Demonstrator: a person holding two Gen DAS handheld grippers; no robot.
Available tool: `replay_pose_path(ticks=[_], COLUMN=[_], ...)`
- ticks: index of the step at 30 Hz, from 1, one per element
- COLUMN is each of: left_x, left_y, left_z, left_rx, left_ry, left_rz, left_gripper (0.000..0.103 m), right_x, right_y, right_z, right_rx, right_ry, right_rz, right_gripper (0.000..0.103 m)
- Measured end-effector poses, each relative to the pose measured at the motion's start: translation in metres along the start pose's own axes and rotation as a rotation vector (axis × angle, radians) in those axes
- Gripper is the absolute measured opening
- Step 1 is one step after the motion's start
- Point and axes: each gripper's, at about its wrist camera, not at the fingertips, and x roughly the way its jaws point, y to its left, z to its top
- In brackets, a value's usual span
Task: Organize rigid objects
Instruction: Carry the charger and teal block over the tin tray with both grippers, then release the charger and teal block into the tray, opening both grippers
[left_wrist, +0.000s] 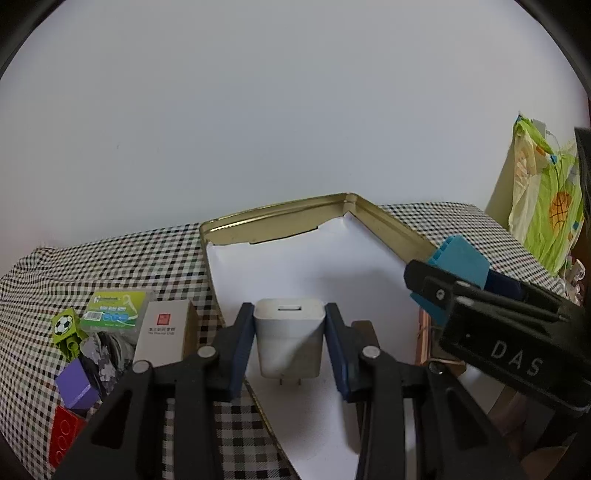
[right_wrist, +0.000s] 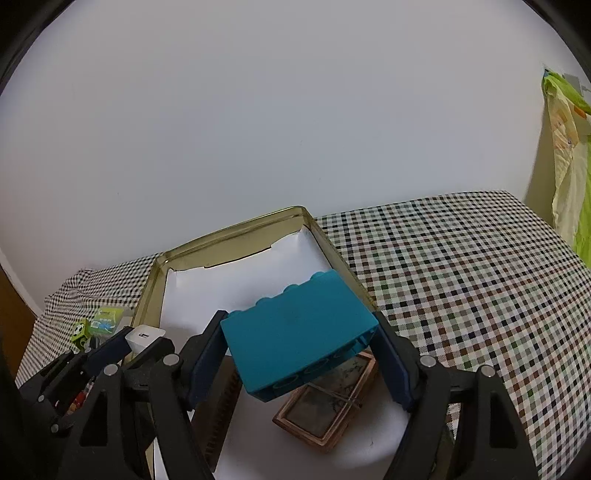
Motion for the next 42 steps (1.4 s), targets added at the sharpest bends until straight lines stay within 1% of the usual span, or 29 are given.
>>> replay_pose_path(ticks=[4, 8, 11, 13, 15, 17, 18, 19, 20, 22, 24, 27, 29, 33, 36, 39, 42], left_x=[0.0, 0.002, 0.009, 0.009, 0.006, 0.0, -0.003, -0.007, -0.011, -0.016, -0.024, -0.031, -0.031, -0.03, -0.034, -0.037, -0.038], left_y=[-0.004, -0.003, -0.002, -0.006, -0.009, -0.008, -0.008, -0.006, -0.002, 0.005, 0.013, 0.026, 0.034, 0.049, 0.055, 0.064, 0.071], left_z=[-0.001, -0.001, -0.003, -0.005, -0.006, -0.006, -0.005, -0.005, -0.004, -0.003, -0.002, -0.002, -0.003, -0.008, -0.011, -0.014, -0.02], left_rx=[0.023, 0.024, 0.025, 0.054, 0.067, 0.065, 0.06, 0.046, 0.026, -0.005, -0.035, -0.068, -0.086, -0.117, -0.124, -0.135, -0.141], left_ry=[-0.011, -0.014, 0.014, 0.021, 0.009, -0.018, -0.034, -0.055, -0.073, -0.085, -0.104, -0.136, -0.134, -0.117, -0.131, -0.139, -0.126], left_rz=[0.016, 0.021, 0.026, 0.035, 0.034, 0.028, 0.039, 0.059, 0.062, 0.048, 0.056, 0.09, 0.096, 0.117, 0.147, 0.175, 0.201], left_gripper=[0.037, 0.037, 0.037, 0.039, 0.048, 0.071, 0.078, 0.087, 0.092, 0.092, 0.092, 0.093, 0.095, 0.096, 0.096, 0.096, 0.095], right_x=[0.001, 0.0, 0.001, 0.003, 0.003, 0.002, 0.002, 0.002, 0.001, -0.002, -0.008, -0.017, -0.025, -0.027, -0.028, -0.034, -0.04], right_y=[0.001, 0.002, 0.004, 0.006, 0.006, 0.005, 0.004, 0.003, 0.001, -0.006, -0.017, -0.027, -0.033, -0.032, -0.029, -0.03, -0.033], right_z=[0.0, 0.0, 0.0, -0.001, -0.002, -0.003, -0.003, -0.003, -0.003, -0.003, -0.003, -0.002, -0.002, -0.002, -0.004, -0.004, -0.006], right_rx=[-0.004, -0.008, -0.016, -0.02, -0.022, -0.016, -0.008, -0.001, 0.016, 0.064, 0.125, 0.178, 0.207, 0.203, 0.193, 0.194, 0.211], right_ry=[0.002, 0.004, 0.009, 0.017, 0.016, 0.011, 0.009, 0.007, 0.002, -0.013, -0.038, -0.088, -0.13, -0.144, -0.158, -0.198, -0.245], right_rz=[0.001, -0.002, -0.005, -0.003, -0.004, 0.001, 0.012, 0.024, 0.038, 0.063, 0.083, 0.071, 0.067, 0.043, 0.021, -0.007, -0.032], right_gripper=[0.077, 0.077, 0.077, 0.077, 0.077, 0.079, 0.08, 0.082, 0.083, 0.083, 0.083, 0.083, 0.083, 0.083, 0.083, 0.083, 0.083])
